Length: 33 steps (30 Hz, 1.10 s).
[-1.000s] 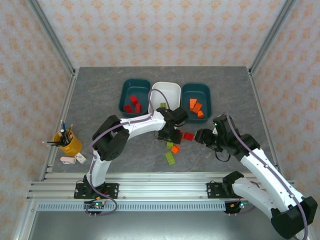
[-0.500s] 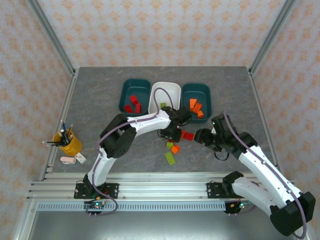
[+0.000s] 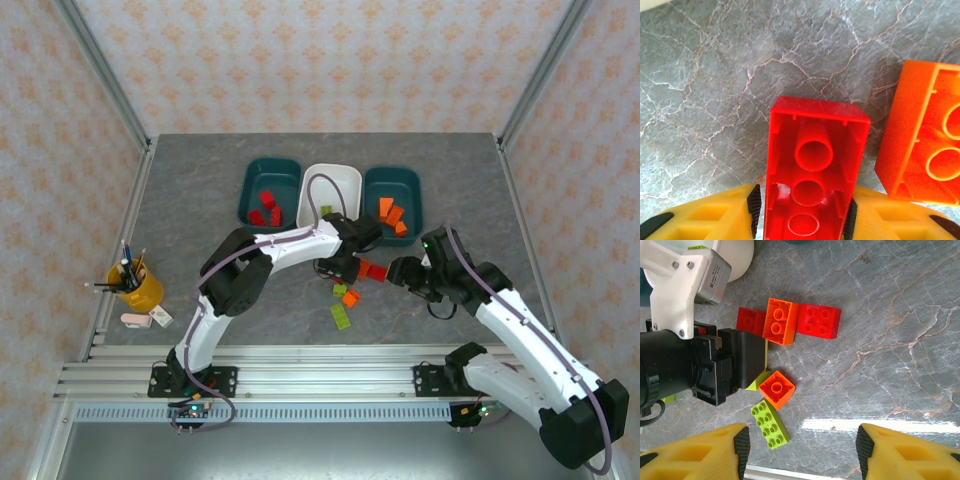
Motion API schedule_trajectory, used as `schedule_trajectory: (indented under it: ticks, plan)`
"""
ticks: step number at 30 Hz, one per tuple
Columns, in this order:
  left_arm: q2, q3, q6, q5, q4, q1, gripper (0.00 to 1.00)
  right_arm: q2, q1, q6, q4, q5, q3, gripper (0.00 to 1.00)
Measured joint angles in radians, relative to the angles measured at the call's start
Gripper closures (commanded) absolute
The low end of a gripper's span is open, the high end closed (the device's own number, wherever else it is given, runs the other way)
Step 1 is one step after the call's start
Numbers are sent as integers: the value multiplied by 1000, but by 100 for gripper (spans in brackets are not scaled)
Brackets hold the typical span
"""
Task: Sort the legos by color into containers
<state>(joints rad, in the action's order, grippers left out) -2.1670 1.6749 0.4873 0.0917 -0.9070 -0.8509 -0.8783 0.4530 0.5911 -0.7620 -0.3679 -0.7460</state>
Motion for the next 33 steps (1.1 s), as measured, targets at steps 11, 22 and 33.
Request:
schedule_trajectory:
  ticks: [11, 22, 33]
  plan:
    - [-40, 52, -18, -15, -20, 0, 71, -2, 0, 0, 1, 0, 0, 40]
    - [205, -28, 21, -47, -77, 18, 71, -50, 24, -34, -7, -3, -59, 41]
    - [258, 165, 54, 28, -118, 414, 71, -406, 252, -98, 112, 1, -367, 41]
